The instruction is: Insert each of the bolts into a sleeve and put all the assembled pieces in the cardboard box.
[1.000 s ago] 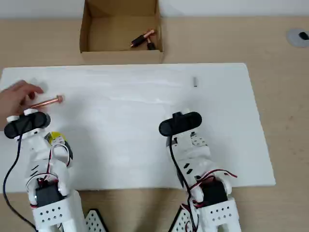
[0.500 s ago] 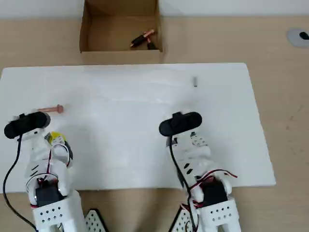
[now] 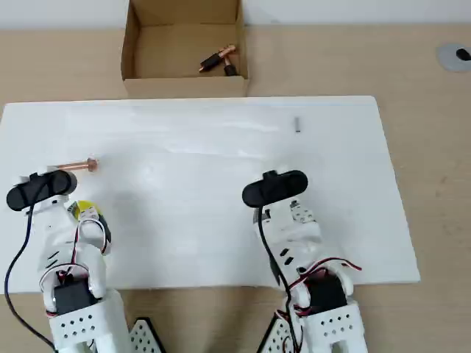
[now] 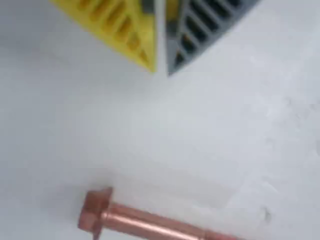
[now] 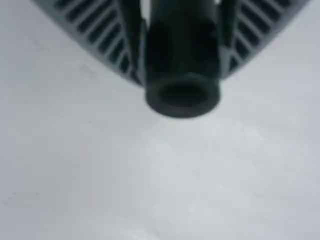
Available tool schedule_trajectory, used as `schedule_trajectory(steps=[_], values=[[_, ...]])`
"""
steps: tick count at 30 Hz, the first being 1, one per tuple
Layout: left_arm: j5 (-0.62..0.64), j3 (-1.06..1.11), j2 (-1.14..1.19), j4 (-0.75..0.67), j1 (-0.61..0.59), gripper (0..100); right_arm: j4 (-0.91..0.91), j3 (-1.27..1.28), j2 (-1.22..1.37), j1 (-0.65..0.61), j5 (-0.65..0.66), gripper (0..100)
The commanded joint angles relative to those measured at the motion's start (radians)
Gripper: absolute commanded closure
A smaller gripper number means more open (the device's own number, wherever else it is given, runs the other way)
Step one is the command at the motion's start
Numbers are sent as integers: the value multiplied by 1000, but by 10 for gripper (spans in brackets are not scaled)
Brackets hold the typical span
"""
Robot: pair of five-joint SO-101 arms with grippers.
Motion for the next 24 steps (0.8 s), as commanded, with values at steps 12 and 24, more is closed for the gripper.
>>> schedule_trajectory(steps=[12, 24], values=[[-5, 11, -15, 3, 55, 986, -17, -1, -111, 1, -5, 988], [-8, 11, -15, 3, 80, 984, -17, -1, -111, 1, -5, 988]])
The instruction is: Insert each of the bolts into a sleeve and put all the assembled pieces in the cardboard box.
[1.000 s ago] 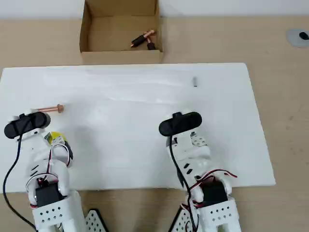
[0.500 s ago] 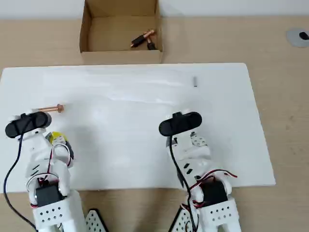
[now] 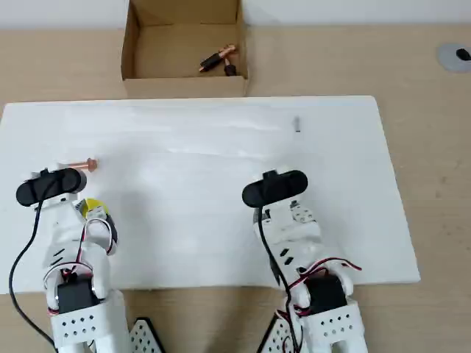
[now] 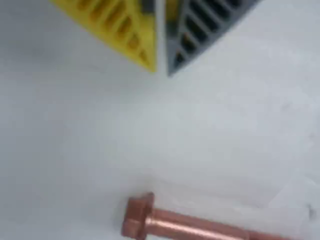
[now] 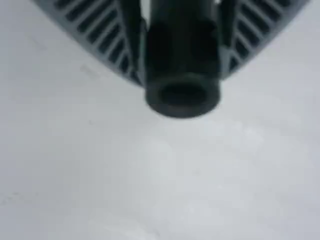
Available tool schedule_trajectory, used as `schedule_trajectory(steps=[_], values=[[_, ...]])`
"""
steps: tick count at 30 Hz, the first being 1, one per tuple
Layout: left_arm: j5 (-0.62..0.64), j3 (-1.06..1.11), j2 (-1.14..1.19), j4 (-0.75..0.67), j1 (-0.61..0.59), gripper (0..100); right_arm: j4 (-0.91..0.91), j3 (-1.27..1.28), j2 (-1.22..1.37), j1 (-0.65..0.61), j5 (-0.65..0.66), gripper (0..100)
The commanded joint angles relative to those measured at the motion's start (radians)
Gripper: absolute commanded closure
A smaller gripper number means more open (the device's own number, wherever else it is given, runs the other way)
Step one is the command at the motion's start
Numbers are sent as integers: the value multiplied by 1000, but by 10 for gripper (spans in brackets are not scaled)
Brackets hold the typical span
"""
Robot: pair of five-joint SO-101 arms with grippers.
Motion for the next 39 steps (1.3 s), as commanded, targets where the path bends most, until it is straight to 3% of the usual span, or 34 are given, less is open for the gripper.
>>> schedule_trajectory(steps=[1, 11, 39], values=[[-8, 11, -15, 3, 15, 984, -17, -1, -111, 1, -5, 988], [-9, 11, -15, 5, 84, 984, -17, -1, -111, 1, -5, 988], [-9, 8, -15, 8, 84, 987, -17, -1, -111, 1, -5, 988]])
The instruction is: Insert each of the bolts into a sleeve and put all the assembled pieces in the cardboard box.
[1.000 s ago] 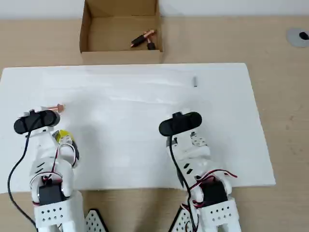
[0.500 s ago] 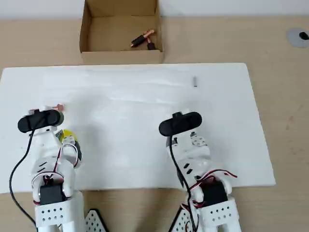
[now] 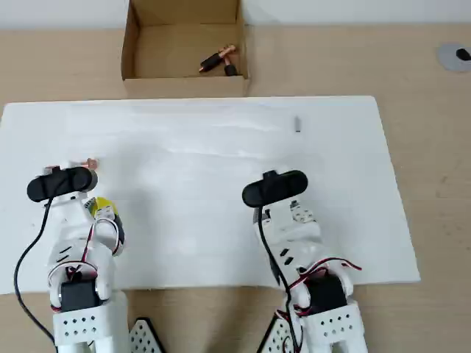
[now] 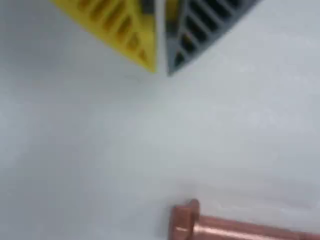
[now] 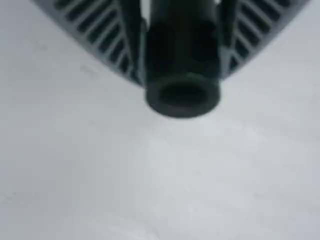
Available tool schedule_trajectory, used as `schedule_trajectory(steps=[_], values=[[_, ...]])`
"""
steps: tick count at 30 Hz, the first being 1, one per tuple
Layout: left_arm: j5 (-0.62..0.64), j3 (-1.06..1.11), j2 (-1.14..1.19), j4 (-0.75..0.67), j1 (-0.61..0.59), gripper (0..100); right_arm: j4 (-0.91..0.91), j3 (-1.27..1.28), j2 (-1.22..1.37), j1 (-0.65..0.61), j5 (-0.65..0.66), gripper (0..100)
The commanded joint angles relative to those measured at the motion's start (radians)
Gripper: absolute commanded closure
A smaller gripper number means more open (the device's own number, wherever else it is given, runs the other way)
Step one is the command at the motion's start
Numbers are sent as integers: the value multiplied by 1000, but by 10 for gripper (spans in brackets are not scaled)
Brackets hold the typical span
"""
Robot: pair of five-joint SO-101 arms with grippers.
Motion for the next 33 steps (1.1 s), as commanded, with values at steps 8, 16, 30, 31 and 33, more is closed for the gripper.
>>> schedule_trajectory(steps=[8, 16, 30, 31, 33], values=[[-9, -48, -7, 49, 12, 987, -17, -1, -111, 1, -5, 988], [-11, -92, -7, 103, 12, 987, -17, -1, -111, 1, -5, 988], [-262, -446, 374, 106, 6, 983, -17, -1, -111, 1, -5, 988], [-252, -516, 452, 106, 6, 983, -17, -1, -111, 1, -5, 988], [-207, -671, 616, 109, 6, 983, -17, -1, -111, 1, -5, 988]])
